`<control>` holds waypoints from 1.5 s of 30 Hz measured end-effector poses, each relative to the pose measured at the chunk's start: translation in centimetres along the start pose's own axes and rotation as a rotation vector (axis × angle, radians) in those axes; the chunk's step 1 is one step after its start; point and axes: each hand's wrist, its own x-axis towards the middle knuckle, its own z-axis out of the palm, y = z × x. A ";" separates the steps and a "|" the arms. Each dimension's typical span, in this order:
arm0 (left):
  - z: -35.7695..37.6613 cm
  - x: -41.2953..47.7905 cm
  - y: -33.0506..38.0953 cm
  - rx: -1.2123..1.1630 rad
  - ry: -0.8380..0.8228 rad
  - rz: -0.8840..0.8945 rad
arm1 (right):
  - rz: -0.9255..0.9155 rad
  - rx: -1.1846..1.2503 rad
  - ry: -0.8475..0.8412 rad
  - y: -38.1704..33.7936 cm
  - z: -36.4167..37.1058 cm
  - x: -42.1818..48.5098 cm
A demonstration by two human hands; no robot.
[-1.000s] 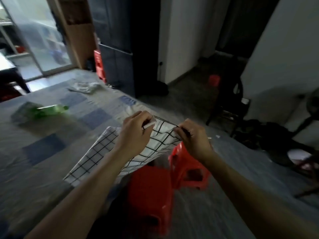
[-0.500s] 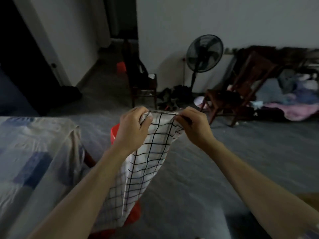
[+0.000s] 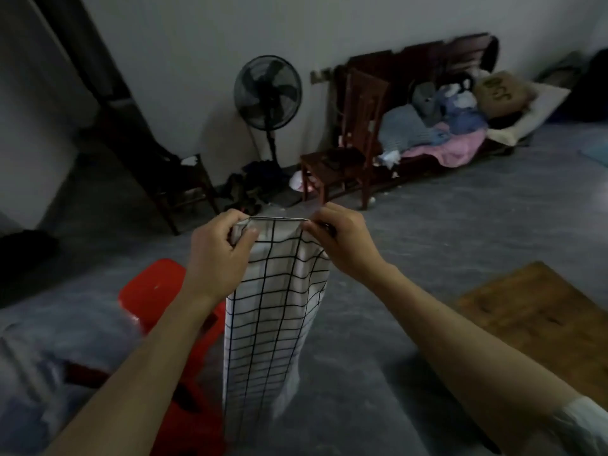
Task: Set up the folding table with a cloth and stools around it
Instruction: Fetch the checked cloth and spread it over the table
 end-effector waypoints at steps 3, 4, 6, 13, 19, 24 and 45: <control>4.7 1.7 2.7 -0.043 -0.054 0.042 | 0.036 -0.051 0.070 2.7 -4.9 -1.4; 6.2 2.3 3.6 -0.063 -0.074 0.054 | 0.049 -0.058 0.092 3.6 -6.4 -1.9; 9.0 3.6 5.3 -0.103 -0.121 0.077 | 0.058 -0.088 0.137 5.3 -9.2 -3.0; 17.1 7.9 9.6 -0.269 -0.313 0.233 | 0.205 -0.238 0.287 9.7 -16.7 -5.8; 21.6 12.6 9.0 -0.381 -0.410 0.299 | 0.289 -0.371 0.269 11.7 -18.5 -4.8; 23.7 17.5 7.3 -0.495 -0.457 0.396 | 0.335 -0.458 0.264 12.1 -17.1 -1.6; 36.5 32.6 8.5 -0.461 -0.556 0.663 | 0.485 -0.094 0.453 25.2 -18.3 8.0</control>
